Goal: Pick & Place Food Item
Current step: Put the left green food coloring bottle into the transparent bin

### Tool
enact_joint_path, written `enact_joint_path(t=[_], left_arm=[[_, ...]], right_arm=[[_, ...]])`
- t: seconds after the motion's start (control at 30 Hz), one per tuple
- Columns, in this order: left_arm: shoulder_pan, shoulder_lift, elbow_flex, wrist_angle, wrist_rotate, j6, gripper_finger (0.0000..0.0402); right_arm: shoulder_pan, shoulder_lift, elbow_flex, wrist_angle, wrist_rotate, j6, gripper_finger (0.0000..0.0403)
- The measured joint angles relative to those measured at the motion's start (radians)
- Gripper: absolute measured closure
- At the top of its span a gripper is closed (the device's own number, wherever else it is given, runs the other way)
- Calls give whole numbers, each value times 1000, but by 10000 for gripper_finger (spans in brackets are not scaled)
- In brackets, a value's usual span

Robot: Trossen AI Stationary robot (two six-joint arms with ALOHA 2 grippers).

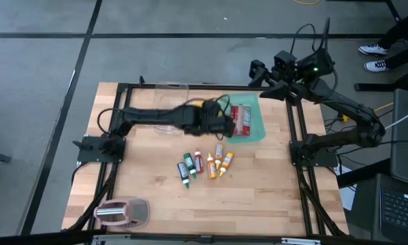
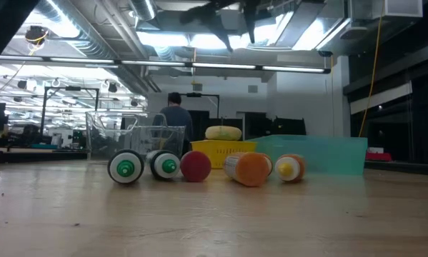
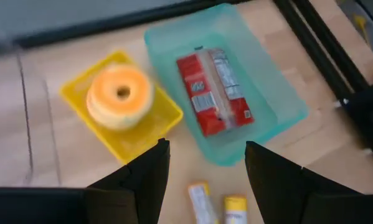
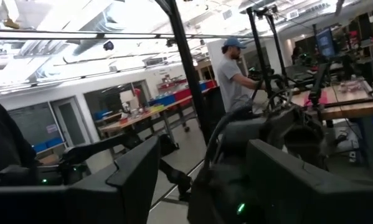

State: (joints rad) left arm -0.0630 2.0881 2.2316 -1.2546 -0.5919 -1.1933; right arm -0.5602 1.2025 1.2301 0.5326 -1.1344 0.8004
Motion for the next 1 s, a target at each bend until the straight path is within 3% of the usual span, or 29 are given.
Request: enact_joint_path(t=[0.2,0.43,0.57,0.77,1.0], left_arm=[[-156,1,-60,-64,-36,-313,199],[-296,3,-172,-109,92,-734,199],[-355,1,-270,-29,116,-923,199],[-364,2,-437,212,137,-941,199],[-338,2,-524,185,172,-958,199]], right_arm=[[5,-11,0,-1,-38,34,166],[6,-11,0,-2,-38,60,166],[8,-11,0,-2,-28,63,166],[30,-11,0,-3,-24,86,166],[60,-11,0,-3,-9,109,166]])
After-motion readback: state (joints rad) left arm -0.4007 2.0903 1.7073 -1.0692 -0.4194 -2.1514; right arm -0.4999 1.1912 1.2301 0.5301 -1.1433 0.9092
